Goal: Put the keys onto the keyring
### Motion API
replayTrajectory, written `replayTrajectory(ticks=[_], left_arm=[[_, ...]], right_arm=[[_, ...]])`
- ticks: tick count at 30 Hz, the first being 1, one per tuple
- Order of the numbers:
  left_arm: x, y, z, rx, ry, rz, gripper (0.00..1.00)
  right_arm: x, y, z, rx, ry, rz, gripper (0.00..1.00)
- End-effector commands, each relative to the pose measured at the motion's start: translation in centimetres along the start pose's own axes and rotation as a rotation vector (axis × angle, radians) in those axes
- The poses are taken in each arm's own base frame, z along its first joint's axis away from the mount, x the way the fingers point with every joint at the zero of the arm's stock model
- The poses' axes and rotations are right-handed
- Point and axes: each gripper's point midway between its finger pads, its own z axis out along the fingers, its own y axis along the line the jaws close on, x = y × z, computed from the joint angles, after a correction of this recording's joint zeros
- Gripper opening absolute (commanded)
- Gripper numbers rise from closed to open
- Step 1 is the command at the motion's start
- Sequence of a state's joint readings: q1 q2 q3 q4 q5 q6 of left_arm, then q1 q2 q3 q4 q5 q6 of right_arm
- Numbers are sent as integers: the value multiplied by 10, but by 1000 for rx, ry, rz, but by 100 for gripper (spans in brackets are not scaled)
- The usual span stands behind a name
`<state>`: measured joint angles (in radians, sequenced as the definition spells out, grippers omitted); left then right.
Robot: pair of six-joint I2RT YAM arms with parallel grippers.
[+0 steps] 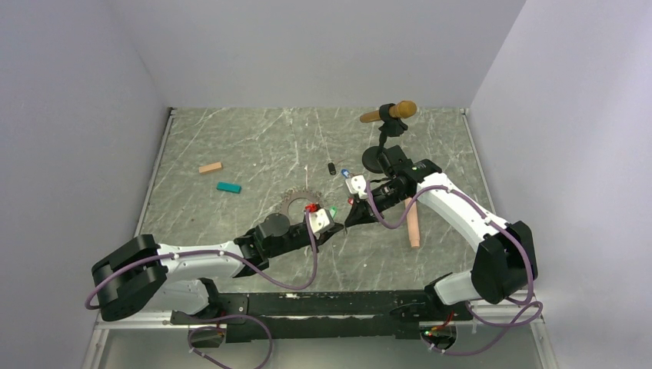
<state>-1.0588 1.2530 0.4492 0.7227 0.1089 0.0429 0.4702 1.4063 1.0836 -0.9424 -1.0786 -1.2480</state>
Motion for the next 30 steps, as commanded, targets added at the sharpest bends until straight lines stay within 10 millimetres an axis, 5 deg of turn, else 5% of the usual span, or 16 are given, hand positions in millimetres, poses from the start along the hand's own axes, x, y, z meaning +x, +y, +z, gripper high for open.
replayTrajectory(ticks=[1, 7, 19, 30], left_arm=[[-33, 1, 2, 3, -115, 15, 0], [-33, 3, -10, -24, -172, -11, 0], [-43, -2, -16, -11, -268, -57, 0], [-43, -6, -10, 14, -266, -68, 0]], right_arm=[[-18, 0, -1, -15, -48, -31, 20], [-25, 2, -3, -22, -82, -28, 35], [-28, 5, -3, -34, -142, -31, 22], [-33, 6, -4, -36, -167, -38, 20]])
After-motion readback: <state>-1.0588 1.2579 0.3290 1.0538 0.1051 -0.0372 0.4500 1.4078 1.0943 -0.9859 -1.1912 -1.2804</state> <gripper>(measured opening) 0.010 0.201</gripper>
